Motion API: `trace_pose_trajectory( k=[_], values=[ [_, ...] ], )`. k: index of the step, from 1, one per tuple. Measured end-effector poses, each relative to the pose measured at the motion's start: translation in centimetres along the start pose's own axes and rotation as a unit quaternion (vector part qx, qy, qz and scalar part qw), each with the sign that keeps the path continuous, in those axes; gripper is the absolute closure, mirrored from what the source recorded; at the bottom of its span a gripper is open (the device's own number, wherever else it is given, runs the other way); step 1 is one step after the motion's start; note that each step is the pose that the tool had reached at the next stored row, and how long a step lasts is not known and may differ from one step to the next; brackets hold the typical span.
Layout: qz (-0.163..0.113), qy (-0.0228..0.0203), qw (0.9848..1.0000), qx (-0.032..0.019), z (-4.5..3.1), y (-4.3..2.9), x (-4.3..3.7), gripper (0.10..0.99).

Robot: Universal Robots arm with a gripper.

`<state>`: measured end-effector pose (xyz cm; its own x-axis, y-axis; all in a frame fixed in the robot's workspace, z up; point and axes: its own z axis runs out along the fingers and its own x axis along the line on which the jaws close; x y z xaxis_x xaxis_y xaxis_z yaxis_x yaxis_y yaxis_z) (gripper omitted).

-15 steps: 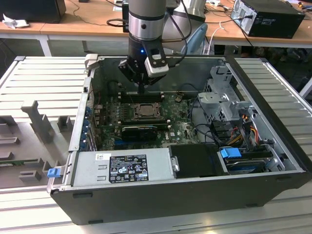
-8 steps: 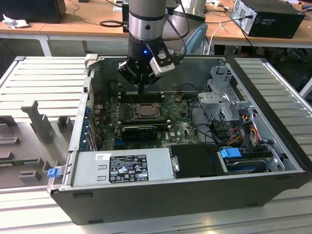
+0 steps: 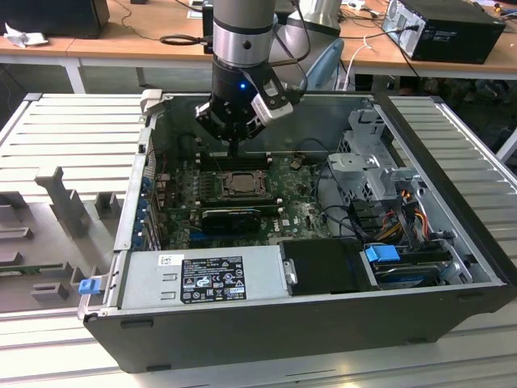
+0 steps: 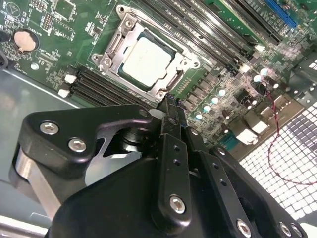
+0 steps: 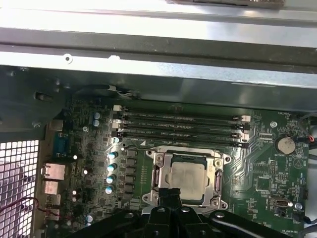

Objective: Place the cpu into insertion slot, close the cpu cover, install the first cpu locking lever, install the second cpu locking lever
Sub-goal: 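Install the first cpu locking lever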

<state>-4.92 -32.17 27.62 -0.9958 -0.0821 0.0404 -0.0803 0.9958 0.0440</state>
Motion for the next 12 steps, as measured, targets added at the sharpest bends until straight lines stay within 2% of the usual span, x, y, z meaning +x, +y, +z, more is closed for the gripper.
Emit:
trace_pose_trajectory(
  k=[12],
  values=[
    [-0.036, 0.0016, 0.9993, 0.0014, 0.06, 0.01, 0.16, 0.98]
  ],
)
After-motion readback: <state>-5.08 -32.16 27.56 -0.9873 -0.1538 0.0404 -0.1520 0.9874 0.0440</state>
